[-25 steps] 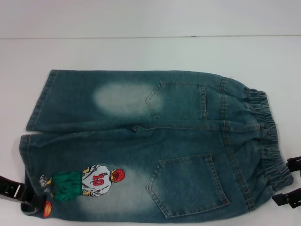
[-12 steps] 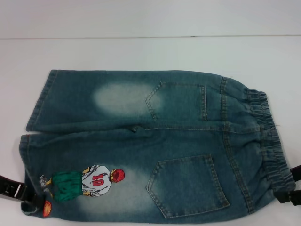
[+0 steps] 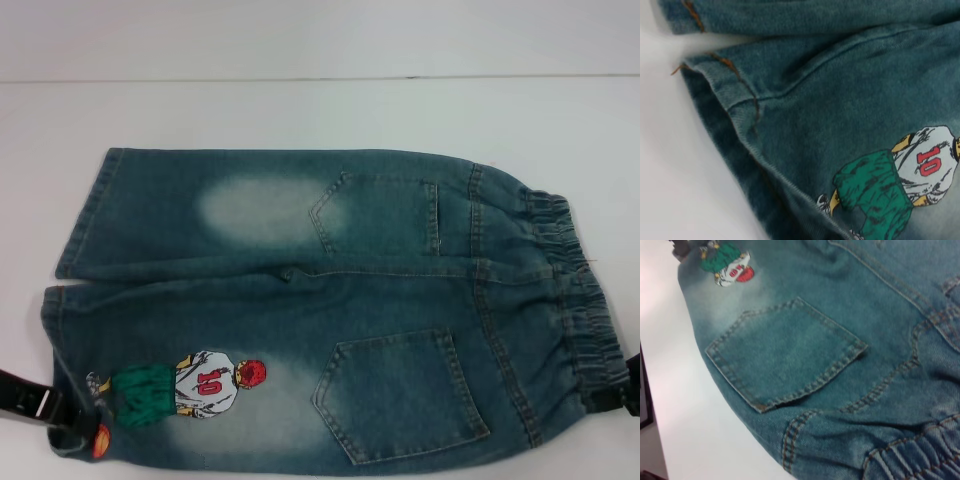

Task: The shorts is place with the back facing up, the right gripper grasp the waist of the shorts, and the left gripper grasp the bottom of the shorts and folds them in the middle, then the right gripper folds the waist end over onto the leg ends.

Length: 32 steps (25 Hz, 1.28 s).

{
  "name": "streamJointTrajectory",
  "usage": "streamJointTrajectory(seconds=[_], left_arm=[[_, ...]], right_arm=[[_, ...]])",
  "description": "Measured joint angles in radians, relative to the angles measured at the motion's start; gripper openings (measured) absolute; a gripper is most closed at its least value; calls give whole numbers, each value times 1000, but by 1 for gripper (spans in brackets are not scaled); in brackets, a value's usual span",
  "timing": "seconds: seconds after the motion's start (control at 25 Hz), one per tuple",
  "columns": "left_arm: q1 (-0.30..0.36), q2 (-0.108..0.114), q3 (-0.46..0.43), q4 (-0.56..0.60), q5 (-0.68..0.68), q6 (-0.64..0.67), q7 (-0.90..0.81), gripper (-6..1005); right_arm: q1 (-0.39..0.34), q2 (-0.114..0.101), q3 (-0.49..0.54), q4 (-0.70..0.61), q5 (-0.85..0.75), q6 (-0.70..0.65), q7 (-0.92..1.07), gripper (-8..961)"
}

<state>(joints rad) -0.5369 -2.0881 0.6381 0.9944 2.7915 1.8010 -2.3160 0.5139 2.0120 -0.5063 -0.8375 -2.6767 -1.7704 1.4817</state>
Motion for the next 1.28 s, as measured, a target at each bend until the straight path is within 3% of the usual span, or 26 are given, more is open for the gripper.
streamJointTrajectory(seconds=[0.08, 0.32, 0.52, 0.88, 1.28], left_arm=[[1, 0, -4, 0, -21, -3, 11, -1], [8, 6, -7, -5, -153, -42, 41, -1], [-17, 10, -6, -20, -244, -98, 58, -1], [-98, 6, -1, -43, -280, -239, 86, -2], [-147, 11, 0, -60, -312, -410, 88, -2]], right_arm=[[-7, -2, 0, -3, 23, -7, -4, 103], [-32, -15, 25, -11, 144, -19, -25, 54], [-52, -15, 38, -34, 270, -24, -29, 54], [-40, -16, 82, -34, 452, -15, 17, 54], [-12, -41, 109, -34, 529, 114, 104, 53]])
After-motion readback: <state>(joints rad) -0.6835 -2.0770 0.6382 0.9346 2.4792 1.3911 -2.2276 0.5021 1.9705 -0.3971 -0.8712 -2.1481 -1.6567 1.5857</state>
